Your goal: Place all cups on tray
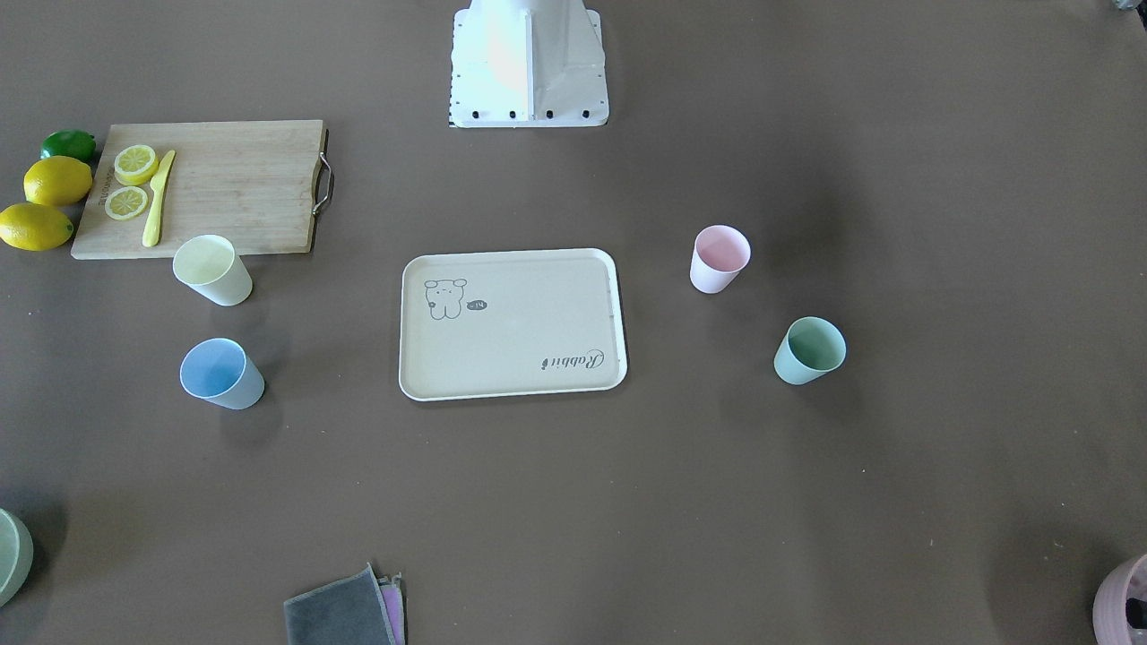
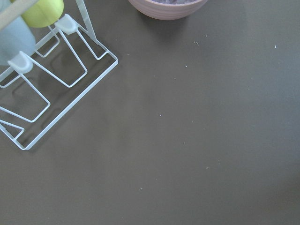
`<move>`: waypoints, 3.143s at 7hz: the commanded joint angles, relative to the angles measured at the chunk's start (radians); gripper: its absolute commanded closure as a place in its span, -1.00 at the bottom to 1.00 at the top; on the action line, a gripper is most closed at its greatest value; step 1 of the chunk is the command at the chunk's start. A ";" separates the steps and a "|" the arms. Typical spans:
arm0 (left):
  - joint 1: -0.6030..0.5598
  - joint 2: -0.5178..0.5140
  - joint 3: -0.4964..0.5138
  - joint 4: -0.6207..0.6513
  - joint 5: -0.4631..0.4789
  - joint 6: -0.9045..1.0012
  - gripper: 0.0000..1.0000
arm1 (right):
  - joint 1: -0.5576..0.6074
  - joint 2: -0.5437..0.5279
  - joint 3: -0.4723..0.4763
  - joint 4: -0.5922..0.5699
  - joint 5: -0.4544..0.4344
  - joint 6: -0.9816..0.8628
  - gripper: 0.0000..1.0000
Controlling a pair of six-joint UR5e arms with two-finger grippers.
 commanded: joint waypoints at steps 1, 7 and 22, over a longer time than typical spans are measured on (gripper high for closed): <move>0.100 0.026 -0.147 0.002 0.063 -0.124 -0.96 | -0.016 0.021 0.011 0.003 -0.005 0.057 -1.00; 0.531 -0.046 -0.329 -0.004 0.261 -0.752 -0.96 | -0.198 0.019 0.214 0.018 -0.032 0.435 -1.00; 0.773 -0.195 -0.235 -0.003 0.405 -0.874 -0.95 | -0.467 0.056 0.151 0.241 -0.117 0.682 1.00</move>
